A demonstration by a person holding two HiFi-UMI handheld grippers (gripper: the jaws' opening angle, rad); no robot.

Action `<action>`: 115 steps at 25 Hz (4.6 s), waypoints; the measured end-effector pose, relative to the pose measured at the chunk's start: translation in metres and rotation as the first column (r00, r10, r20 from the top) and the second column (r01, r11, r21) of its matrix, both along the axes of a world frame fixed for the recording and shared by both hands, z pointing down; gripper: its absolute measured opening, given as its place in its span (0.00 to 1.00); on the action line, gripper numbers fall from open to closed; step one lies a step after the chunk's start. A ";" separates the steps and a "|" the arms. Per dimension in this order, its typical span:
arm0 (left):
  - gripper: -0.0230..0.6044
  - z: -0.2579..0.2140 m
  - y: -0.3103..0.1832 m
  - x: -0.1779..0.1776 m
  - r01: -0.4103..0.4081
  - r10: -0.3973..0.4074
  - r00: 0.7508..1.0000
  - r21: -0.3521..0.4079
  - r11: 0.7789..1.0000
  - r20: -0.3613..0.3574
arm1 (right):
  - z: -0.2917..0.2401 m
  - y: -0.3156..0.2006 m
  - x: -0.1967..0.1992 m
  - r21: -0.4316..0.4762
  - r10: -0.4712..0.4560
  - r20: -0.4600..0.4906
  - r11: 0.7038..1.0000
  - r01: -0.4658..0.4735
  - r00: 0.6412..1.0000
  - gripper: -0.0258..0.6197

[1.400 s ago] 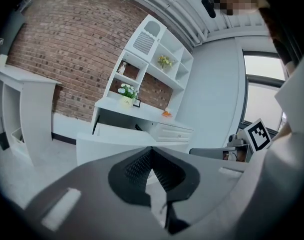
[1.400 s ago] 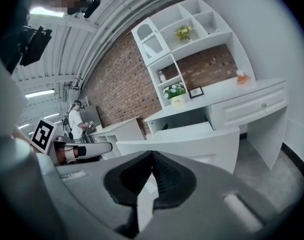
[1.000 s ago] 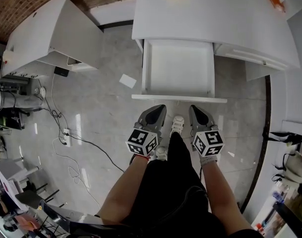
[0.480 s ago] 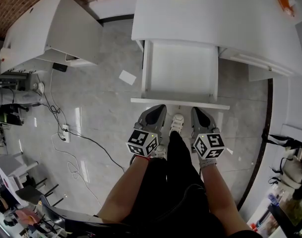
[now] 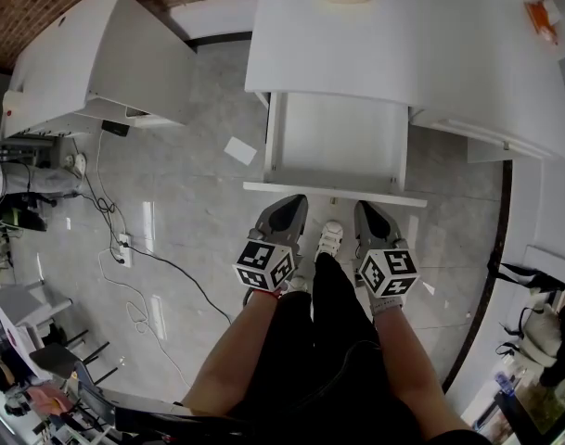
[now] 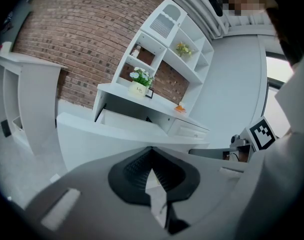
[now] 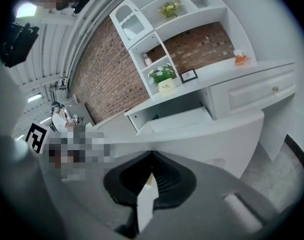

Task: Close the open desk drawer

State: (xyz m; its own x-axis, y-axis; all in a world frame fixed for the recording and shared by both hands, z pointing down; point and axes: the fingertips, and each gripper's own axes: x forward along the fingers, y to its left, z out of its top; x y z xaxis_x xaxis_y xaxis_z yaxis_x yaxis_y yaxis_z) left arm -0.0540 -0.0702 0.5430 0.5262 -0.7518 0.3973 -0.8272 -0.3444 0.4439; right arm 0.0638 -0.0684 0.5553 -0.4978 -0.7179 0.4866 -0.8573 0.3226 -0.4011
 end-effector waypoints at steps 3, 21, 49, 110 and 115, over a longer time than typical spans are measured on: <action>0.04 0.000 -0.011 0.000 0.017 -0.017 1.000 -0.006 1.000 0.005 | 0.000 -0.010 0.000 -0.005 -0.018 -0.002 1.000 0.018 1.000 0.04; 0.04 -0.002 -0.064 -0.003 0.072 -0.072 0.997 0.013 0.997 -0.003 | -0.002 -0.063 -0.002 0.005 -0.033 0.018 0.999 0.033 0.999 0.04; 0.04 0.000 -0.144 0.003 -0.015 0.016 1.000 0.011 1.000 -0.002 | -0.001 -0.144 0.003 0.002 0.046 0.034 0.999 -0.046 0.998 0.04; 0.04 -0.073 -0.167 -0.003 0.004 -0.005 1.000 0.148 0.989 0.006 | -0.084 -0.161 0.037 0.217 0.004 -0.042 0.976 0.005 0.999 0.04; 0.04 -0.104 -0.157 -0.009 0.013 -0.014 1.000 0.209 0.978 0.003 | -0.114 -0.148 0.039 0.269 -0.009 -0.042 0.963 0.020 0.999 0.04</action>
